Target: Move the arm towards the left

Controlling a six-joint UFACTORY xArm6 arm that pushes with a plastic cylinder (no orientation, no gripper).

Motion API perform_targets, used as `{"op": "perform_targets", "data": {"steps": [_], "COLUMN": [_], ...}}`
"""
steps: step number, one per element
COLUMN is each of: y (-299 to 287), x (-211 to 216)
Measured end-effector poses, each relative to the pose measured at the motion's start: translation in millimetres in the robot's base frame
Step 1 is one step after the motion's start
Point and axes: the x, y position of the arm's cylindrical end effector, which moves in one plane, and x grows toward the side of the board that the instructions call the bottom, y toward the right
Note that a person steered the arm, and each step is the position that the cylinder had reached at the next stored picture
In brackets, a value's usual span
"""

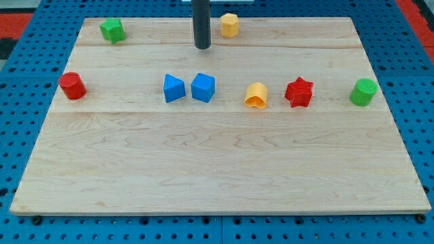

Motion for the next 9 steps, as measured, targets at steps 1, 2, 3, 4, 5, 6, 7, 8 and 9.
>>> {"op": "perform_targets", "data": {"steps": [1,2,3,4,5,6,7,8,9], "y": [8,54,121,198,207,104,-3,-90,-162], "x": [3,40,43,50,62,44,41,44,49]}}
